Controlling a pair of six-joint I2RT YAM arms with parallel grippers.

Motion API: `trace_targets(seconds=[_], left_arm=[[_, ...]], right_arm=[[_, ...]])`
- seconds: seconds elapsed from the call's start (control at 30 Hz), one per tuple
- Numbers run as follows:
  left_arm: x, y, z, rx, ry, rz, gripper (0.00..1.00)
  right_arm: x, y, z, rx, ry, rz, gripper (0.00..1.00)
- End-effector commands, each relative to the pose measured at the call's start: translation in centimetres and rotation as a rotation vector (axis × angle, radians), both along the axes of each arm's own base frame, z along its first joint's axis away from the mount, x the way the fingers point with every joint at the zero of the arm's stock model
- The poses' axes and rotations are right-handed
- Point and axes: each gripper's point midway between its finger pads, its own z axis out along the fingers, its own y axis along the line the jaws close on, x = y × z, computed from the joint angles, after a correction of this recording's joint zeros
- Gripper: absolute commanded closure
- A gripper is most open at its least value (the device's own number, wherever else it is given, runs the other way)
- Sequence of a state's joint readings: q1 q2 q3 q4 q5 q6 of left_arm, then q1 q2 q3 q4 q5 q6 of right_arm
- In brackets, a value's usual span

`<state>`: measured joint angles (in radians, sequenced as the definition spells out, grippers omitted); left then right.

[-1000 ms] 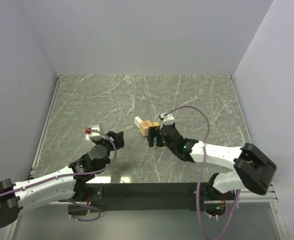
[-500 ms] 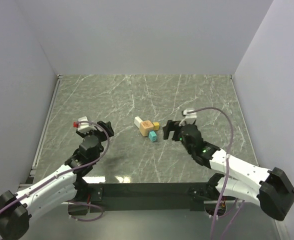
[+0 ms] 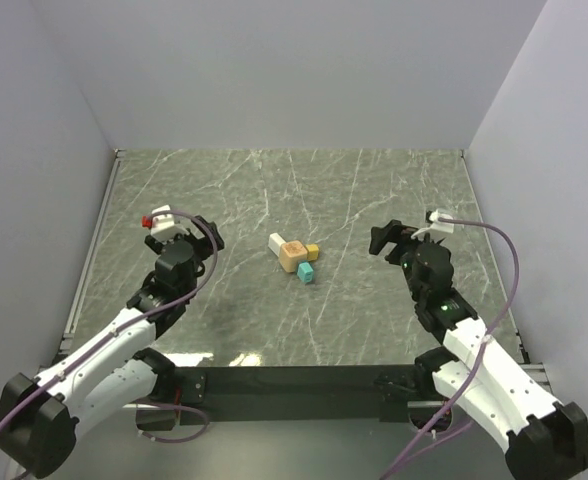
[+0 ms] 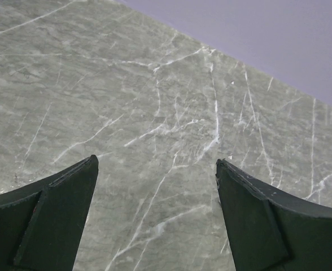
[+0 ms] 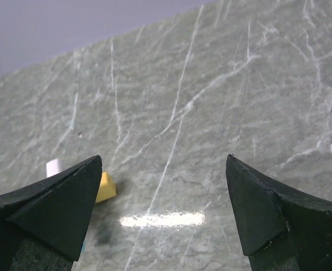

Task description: Insert the plug

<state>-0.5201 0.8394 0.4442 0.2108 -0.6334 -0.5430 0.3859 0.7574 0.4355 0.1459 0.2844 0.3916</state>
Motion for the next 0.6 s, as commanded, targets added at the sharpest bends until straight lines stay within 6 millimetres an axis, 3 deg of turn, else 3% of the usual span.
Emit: trace_targets(seconds=[0.0,0.57], left_arm=[[0.7,0.0,1.2,0.007,0.014,0.021,0.09],[1.9,-0.8,0.9,0.032,0.028,0.004,0.05]], right_arm=[[-0.4,-0.5,1.2,0.011,-0.022,0.001,0.04],[-1.2,-0.9,2.1,0.029,-0.044,0.003,0.04]])
